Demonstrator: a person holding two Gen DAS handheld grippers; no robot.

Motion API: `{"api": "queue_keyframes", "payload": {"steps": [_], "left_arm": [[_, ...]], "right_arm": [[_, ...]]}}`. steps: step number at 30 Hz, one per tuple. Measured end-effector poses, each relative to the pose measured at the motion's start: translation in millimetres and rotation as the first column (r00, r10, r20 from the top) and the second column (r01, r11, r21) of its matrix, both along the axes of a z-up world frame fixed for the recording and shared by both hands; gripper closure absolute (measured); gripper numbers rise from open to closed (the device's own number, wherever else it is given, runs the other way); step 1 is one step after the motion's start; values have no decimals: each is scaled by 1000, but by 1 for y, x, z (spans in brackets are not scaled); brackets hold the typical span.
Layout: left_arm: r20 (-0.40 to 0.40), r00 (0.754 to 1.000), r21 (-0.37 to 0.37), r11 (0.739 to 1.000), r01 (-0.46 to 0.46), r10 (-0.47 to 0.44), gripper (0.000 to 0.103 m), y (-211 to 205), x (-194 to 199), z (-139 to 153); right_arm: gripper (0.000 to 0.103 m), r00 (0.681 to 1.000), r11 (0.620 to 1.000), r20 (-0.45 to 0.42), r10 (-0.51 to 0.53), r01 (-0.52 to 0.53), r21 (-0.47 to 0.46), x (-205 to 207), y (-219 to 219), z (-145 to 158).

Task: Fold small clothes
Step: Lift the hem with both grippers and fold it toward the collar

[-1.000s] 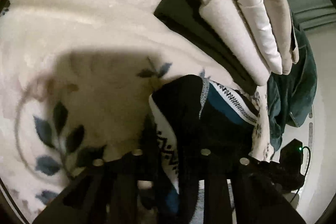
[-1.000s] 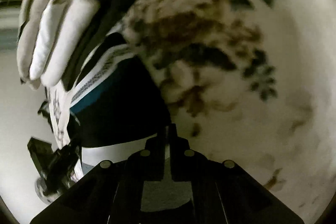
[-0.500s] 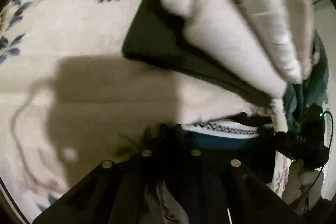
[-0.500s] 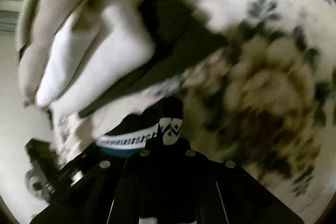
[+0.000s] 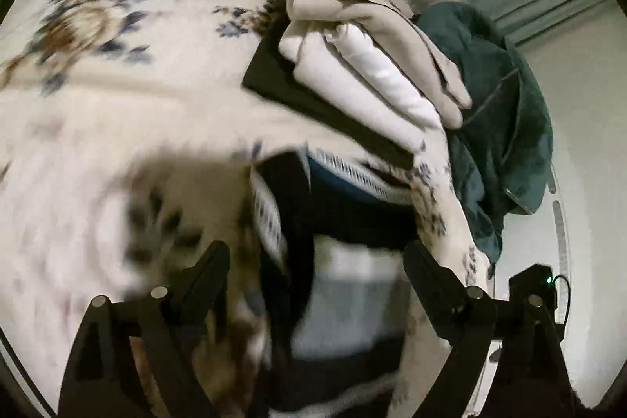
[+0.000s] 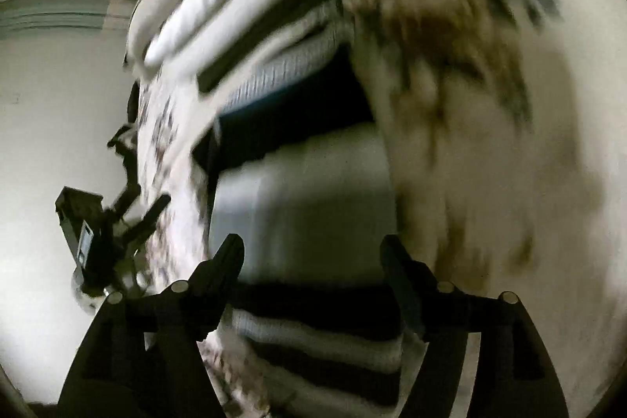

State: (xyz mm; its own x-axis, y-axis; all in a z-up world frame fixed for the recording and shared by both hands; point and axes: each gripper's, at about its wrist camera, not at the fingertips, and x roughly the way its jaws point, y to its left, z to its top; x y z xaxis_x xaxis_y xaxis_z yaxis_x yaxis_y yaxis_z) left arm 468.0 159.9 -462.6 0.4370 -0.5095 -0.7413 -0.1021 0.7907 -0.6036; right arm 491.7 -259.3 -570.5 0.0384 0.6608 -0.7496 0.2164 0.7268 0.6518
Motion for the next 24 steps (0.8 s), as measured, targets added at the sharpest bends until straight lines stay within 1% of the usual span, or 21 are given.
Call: {"api": "queue_keyframes", "payload": {"steps": [2,4,6,7,8,9,10,11,12,13,14,16,17,18,19,20,21,23,24], "left_arm": [[-19,1000,-23,1000,-9,9,13,-2,-39,6],[-46,999,-7,1000,-3,3,13,-6,-74,8],[-92,996,10,1000,-4,5,13,-15,-107,4],[-131,991,5,1000,-12,13,13,-15,-135,-2],[-156,988,4,1000,-20,21,13,-20,-146,-8],[-208,977,5,999,-38,39,13,-20,-174,-18],[-238,970,7,999,-45,45,13,-20,-190,-26],[-270,961,18,999,-51,54,13,-21,-208,-34],[-310,949,38,998,-50,59,13,-21,-234,-47],[-336,940,51,998,-37,52,13,-24,-248,-57],[-362,931,69,997,-27,50,13,-26,-260,-67],[-411,911,74,997,-10,40,13,-31,-290,-92],[-425,904,76,997,-8,40,13,-32,-297,-98],[-439,898,59,998,-5,31,13,-35,-308,-110],[-446,895,50,999,-9,31,13,-36,-315,-116],[-455,890,34,999,-12,26,13,-38,-321,-123],[-449,893,18,1000,-15,22,13,-40,-323,-125],[-427,904,4,1000,-29,28,13,-43,-325,-125],[-416,909,-14,999,-50,40,13,-45,-325,-125]], "right_arm": [[29,1000,1000,-15,12,-11,19,-38,10,7],[29,999,1000,-35,23,-22,15,-72,14,9],[29,997,999,-68,20,-18,34,-108,16,7],[29,995,999,-93,18,-14,40,-130,7,4],[29,993,999,-121,20,-14,53,-155,-8,2],[29,990,998,-142,21,-12,62,-175,-9,-3],[29,986,998,-168,19,-9,63,-198,-17,-9],[29,982,998,-187,19,-8,61,-215,-28,-14],[29,979,998,-205,19,-7,57,-234,-28,-21],[29,976,999,-217,19,-8,49,-247,-27,-27],[29,970,999,-242,23,-14,39,-267,-25,-41],[29,961,999,-274,23,-12,39,-291,-24,-59],[29,954,999,-297,23,-13,37,-307,-21,-75],[29,947,999,-319,28,-13,50,-316,-14,-87],[29,935,997,-355,20,6,72,-329,-12,-102],[29,929,996,-371,7,27,87,-336,-10,-111],[29,923,992,-385,1,48,118,-344,-6,-122],[29,918,984,-397,3,68,164,-353,-1,-135],[29,918,980,-396,2,77,183,-354,3,-139]]}}
